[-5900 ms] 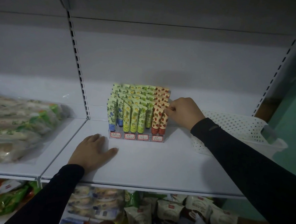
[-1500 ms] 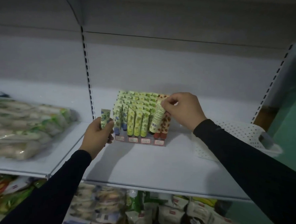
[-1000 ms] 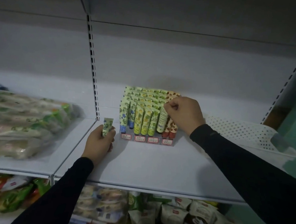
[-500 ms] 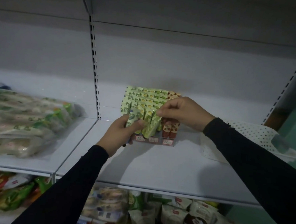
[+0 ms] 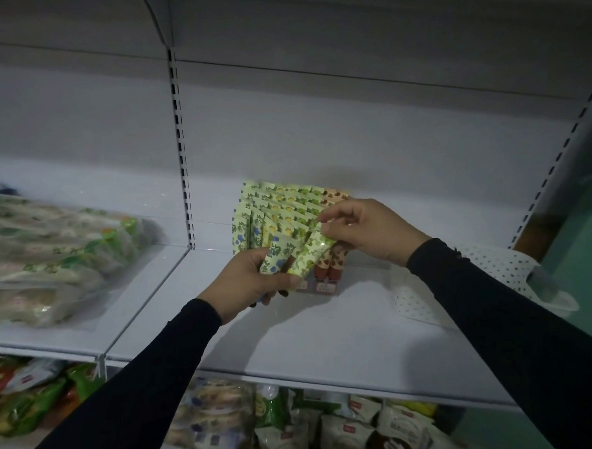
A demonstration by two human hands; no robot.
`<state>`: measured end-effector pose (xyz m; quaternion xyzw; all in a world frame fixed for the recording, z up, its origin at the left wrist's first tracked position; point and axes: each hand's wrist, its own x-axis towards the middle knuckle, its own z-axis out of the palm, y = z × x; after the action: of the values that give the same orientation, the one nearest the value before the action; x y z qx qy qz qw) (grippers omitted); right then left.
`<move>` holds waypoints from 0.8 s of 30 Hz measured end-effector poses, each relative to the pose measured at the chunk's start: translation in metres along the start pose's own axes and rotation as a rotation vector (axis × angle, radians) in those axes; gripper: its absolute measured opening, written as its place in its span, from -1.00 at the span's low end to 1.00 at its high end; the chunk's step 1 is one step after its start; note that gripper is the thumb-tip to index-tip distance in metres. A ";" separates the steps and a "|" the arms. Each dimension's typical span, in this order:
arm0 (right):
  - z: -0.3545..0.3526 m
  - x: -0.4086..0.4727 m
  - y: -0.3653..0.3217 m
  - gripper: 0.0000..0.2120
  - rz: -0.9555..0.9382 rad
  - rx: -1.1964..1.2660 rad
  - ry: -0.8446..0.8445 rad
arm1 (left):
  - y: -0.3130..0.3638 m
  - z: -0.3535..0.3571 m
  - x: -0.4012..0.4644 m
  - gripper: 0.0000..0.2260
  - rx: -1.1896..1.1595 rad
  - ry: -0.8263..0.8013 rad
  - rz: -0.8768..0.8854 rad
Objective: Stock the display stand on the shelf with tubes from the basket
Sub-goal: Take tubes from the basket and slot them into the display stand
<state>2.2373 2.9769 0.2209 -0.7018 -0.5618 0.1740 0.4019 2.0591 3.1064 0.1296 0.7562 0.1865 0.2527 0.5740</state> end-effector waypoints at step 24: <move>0.012 0.006 0.013 -0.79 -0.074 -0.494 0.452 | 0.027 -0.035 0.026 -0.93 0.307 0.397 0.178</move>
<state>2.2395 2.9865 0.2049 -0.7778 -0.5089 -0.1423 0.3403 2.0584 3.1411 0.1672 0.7835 0.2643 0.4143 0.3804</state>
